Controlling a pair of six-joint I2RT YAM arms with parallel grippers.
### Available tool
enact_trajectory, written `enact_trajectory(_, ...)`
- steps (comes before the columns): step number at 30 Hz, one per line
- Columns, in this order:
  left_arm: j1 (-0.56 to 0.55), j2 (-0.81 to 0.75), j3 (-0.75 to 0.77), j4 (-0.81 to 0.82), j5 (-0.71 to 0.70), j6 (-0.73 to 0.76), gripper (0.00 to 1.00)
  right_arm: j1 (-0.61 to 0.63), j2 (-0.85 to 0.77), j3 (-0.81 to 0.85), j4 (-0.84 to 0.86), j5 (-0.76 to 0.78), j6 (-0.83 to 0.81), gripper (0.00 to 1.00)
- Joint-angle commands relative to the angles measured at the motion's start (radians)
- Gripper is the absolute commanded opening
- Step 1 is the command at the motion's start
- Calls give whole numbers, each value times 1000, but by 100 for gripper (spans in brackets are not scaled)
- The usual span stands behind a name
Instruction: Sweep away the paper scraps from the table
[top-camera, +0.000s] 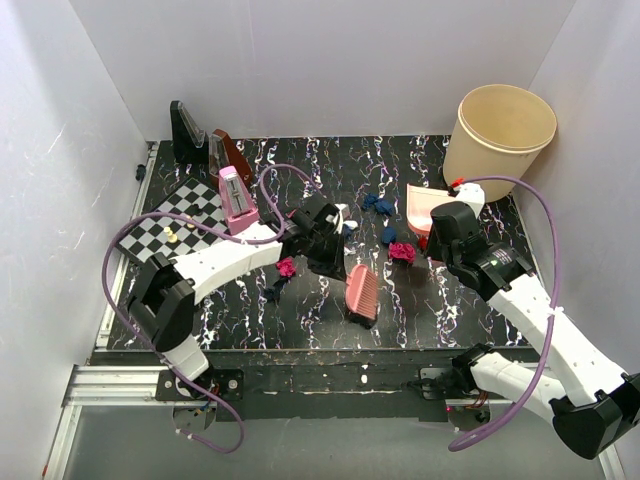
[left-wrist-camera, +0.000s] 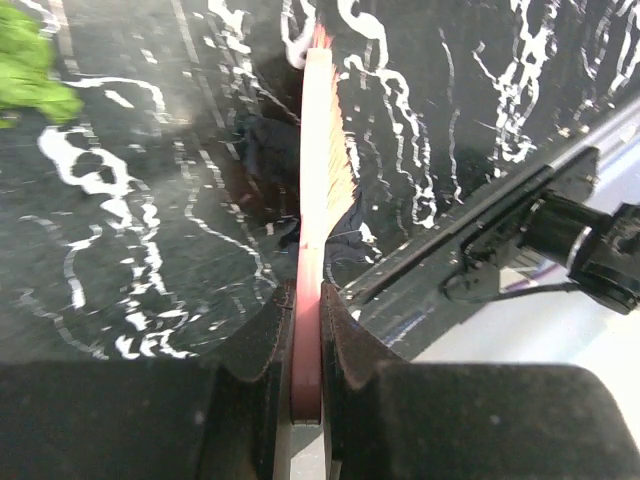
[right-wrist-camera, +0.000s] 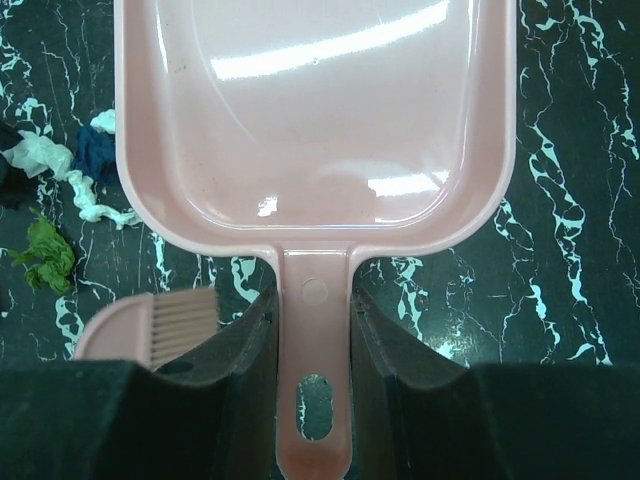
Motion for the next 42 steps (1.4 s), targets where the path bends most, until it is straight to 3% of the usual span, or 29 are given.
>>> enact_trajectory(1,8,-112,78,-150,-170,95,0,-3,-2,17,-14,57,31,1)
enact_trajectory(6,8,-226,95,-7,-170,109,0,-1,-4,80,-89,107,92,1)
enact_trajectory(10,6,-188,114,147,-126,86,0,-3,-7,181,-218,179,184,1)
enact_trajectory(13,8,-65,143,296,16,5,0,-1,-39,227,-311,265,284,1)
enact_trajectory(16,-9,70,213,447,118,-76,0,-1,-108,218,-321,336,263,1)
enact_trajectory(25,-52,479,523,763,236,-286,0,-4,-303,146,-255,413,248,1)
enact_trajectory(29,-71,696,771,705,212,-389,0,-4,-302,166,-276,459,246,1)
enact_trajectory(34,-84,848,1003,406,5,-435,0,-6,-273,170,-281,462,246,1)
enact_trajectory(38,-68,793,927,246,-153,-458,0,-3,-222,163,-296,401,254,1)
enact_trajectory(42,-32,658,696,214,-201,-444,0,-4,-161,161,-321,301,240,1)
